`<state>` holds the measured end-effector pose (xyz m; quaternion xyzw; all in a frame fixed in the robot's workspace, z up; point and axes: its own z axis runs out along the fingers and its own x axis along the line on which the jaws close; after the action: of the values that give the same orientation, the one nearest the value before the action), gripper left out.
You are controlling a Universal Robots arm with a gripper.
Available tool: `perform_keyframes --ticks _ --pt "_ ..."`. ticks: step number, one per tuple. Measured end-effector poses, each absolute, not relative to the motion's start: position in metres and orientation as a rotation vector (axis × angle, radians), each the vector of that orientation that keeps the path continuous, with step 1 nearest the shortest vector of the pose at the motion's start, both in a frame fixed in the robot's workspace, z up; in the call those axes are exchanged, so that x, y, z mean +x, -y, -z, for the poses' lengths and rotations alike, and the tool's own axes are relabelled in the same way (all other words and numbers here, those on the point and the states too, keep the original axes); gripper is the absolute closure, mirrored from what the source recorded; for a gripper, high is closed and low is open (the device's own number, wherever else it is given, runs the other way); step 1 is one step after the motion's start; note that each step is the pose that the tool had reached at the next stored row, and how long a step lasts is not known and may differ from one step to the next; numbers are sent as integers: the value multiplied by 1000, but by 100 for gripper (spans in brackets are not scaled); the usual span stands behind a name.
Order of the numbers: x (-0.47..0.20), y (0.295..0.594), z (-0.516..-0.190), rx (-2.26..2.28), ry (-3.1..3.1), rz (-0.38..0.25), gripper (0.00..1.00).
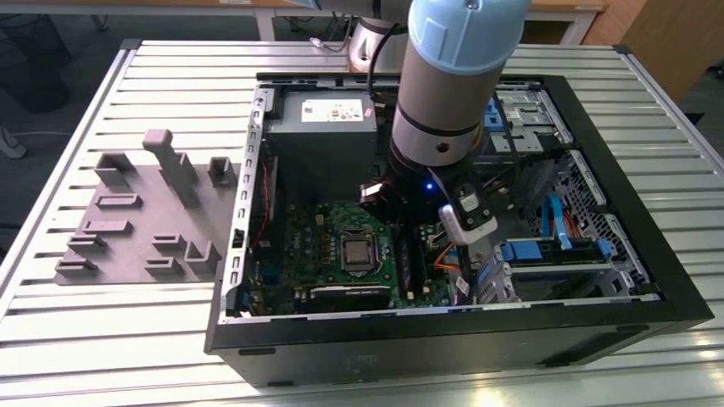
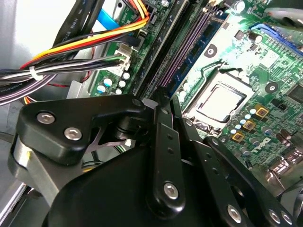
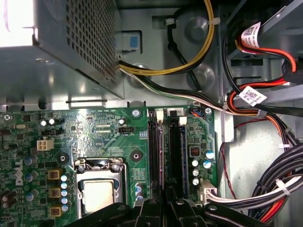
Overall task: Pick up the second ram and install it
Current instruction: 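Insert the second ram into the second slot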
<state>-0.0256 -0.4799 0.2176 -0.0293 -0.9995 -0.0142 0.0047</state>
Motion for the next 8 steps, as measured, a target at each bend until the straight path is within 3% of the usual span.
perform_keyframes --ticks 8 --pt "-24 480 -218 -80 3131 45 86"
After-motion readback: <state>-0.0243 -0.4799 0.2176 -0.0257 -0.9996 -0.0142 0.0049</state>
